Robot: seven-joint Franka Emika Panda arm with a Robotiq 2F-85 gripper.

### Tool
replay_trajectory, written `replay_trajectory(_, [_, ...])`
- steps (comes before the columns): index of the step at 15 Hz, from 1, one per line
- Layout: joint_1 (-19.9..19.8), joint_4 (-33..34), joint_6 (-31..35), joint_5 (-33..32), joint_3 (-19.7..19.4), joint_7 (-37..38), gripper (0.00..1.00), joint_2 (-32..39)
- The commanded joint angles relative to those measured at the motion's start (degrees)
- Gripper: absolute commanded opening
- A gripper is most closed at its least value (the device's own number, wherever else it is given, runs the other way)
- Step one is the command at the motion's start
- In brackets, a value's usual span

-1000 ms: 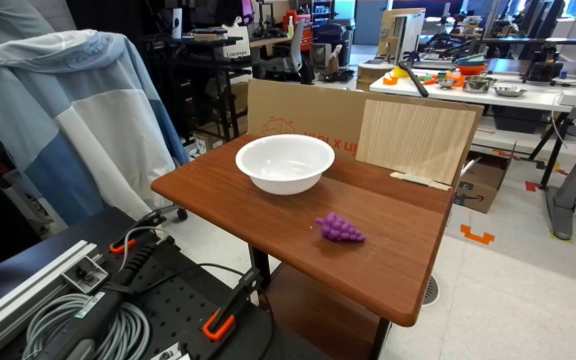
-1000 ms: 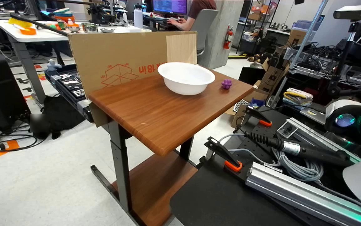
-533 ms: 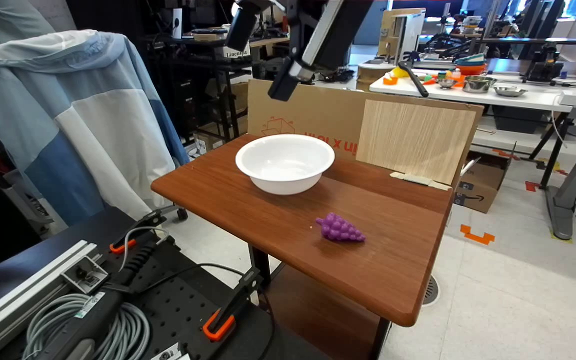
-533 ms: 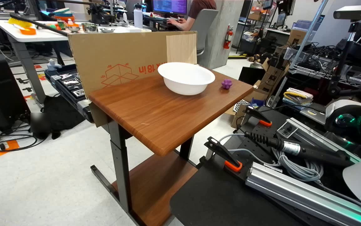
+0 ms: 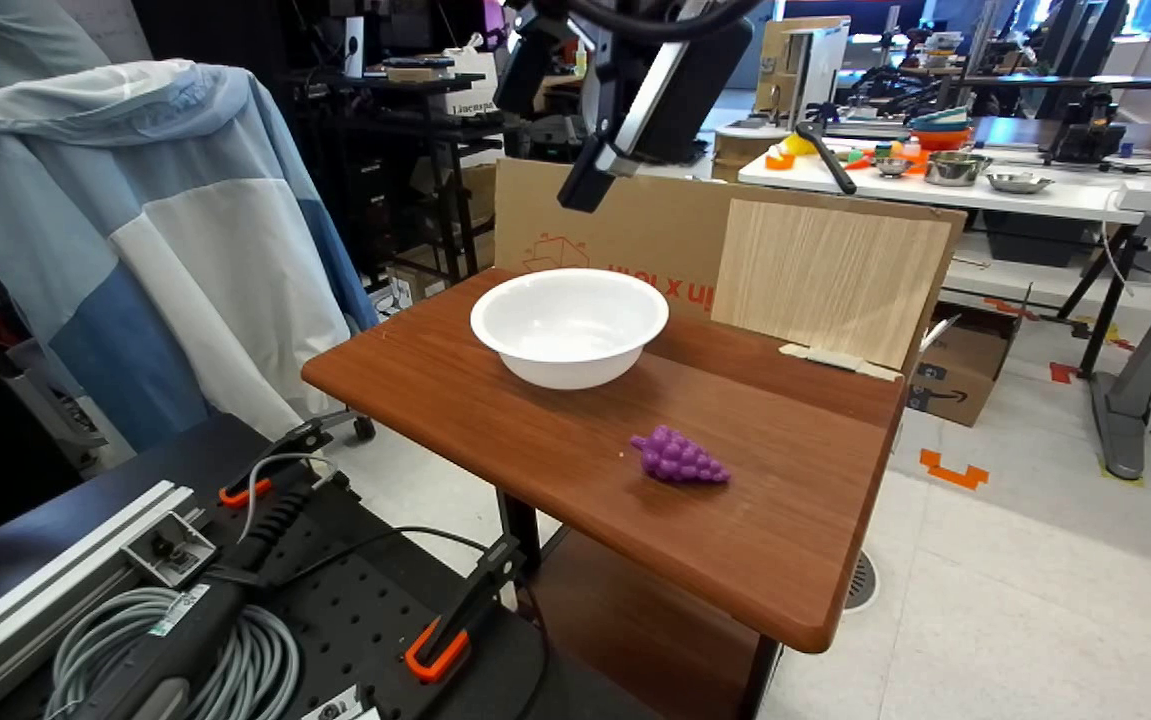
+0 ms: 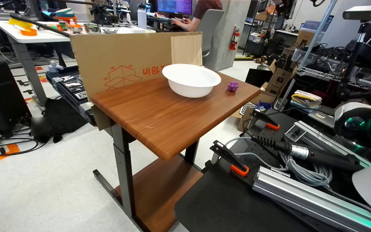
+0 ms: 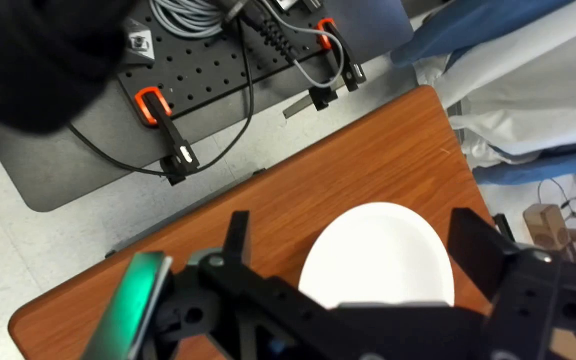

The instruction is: Put the purple object in the bowl

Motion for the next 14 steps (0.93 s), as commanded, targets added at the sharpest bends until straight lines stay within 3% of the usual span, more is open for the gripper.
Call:
replay_trajectory(1, [-1.06,0.37,4.91,7.46,0.79,6.15,1.0,1.76])
replay_trajectory(7, [-4.51,2.58,13.53,14.55,-0.96,12.65,1.0,10.09])
replay_trajectory(14, [-5.76,1.06,29.61,16.04,-0.72,25.85,1.0,15.23])
